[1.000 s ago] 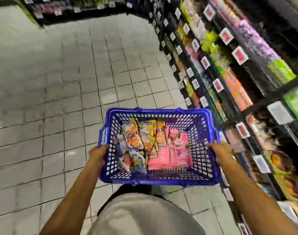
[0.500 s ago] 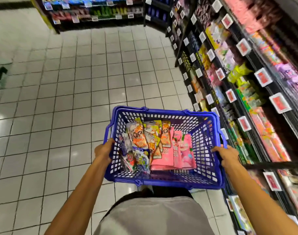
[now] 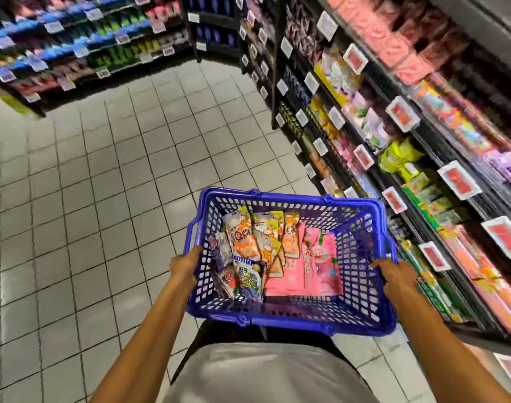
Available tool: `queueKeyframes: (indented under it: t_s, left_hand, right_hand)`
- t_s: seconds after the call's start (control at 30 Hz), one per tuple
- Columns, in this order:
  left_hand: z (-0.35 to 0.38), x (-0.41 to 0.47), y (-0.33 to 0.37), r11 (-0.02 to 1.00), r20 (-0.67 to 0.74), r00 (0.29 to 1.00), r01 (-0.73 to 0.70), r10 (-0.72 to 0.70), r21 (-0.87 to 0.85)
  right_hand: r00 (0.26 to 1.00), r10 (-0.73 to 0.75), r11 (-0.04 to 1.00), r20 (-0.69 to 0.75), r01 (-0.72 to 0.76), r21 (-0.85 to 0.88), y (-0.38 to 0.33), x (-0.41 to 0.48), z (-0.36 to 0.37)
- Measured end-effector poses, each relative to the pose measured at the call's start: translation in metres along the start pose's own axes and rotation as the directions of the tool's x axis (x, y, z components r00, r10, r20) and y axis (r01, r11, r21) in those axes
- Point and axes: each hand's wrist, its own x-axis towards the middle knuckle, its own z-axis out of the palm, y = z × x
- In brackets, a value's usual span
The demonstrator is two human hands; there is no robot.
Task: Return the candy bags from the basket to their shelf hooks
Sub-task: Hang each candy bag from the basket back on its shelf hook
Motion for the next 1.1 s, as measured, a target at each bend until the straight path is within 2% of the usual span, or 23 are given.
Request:
queueKeyframes:
  t_s: [0.1, 0.17, 0.23, 0.3, 0.4, 0.57, 0.73, 0.9, 1.03, 1.1]
  left_hand:
    - [0.032, 0.029, 0.06, 0.996, 0.046, 0.998, -0.054, 0.051, 0.076]
    - [0.054, 0.051, 0.099, 0.988, 0.079, 0.994, -0.084, 0.074, 0.131]
    - [0.078, 0.076, 0.141, 0.976, 0.116, 0.989, -0.116, 0.095, 0.185]
    - [0.104, 0.103, 0.178, 0.956, 0.153, 0.98, -0.164, 0.13, 0.242]
    - [0.143, 0.136, 0.226, 0.926, 0.233, 0.96, -0.221, 0.152, 0.305]
    - [0.204, 0.17, 0.284, 0.863, 0.345, 0.923, -0.308, 0.169, 0.401]
    - [0.262, 0.188, 0.316, 0.794, 0.409, 0.9, -0.356, 0.15, 0.492]
    - [0.322, 0.224, 0.317, 0.696, 0.438, 0.873, -0.45, 0.213, 0.559]
    - [0.374, 0.272, 0.303, 0.603, 0.486, 0.85, -0.501, 0.205, 0.621]
    - [0.401, 0.297, 0.294, 0.581, 0.475, 0.859, -0.488, 0.19, 0.651]
  right_hand:
    - [0.999, 0.027, 0.999, -0.035, -0.026, 0.025, -0.02, 0.011, 0.023]
    - [0.989, 0.065, 0.995, -0.13, -0.055, 0.082, -0.029, 0.017, 0.042]
    - [0.966, 0.106, 0.994, -0.237, -0.097, 0.052, -0.035, 0.025, 0.062]
    - [0.947, 0.148, 0.989, -0.283, -0.143, 0.04, -0.041, 0.027, 0.083]
    - [0.938, 0.231, 0.961, -0.258, -0.178, 0.212, -0.044, 0.026, 0.108]
    - [0.9, 0.383, 0.846, -0.208, -0.251, 0.47, -0.056, 0.017, 0.14]
    - [0.868, 0.422, 0.801, -0.26, -0.223, 0.556, -0.056, 0.023, 0.162]
    - [0.818, 0.541, 0.716, -0.192, -0.329, 0.616, -0.032, 0.072, 0.193]
    - [0.795, 0.587, 0.648, -0.152, -0.348, 0.678, -0.013, 0.117, 0.228]
    - [0.777, 0.615, 0.618, -0.136, -0.367, 0.696, -0.003, 0.14, 0.245]
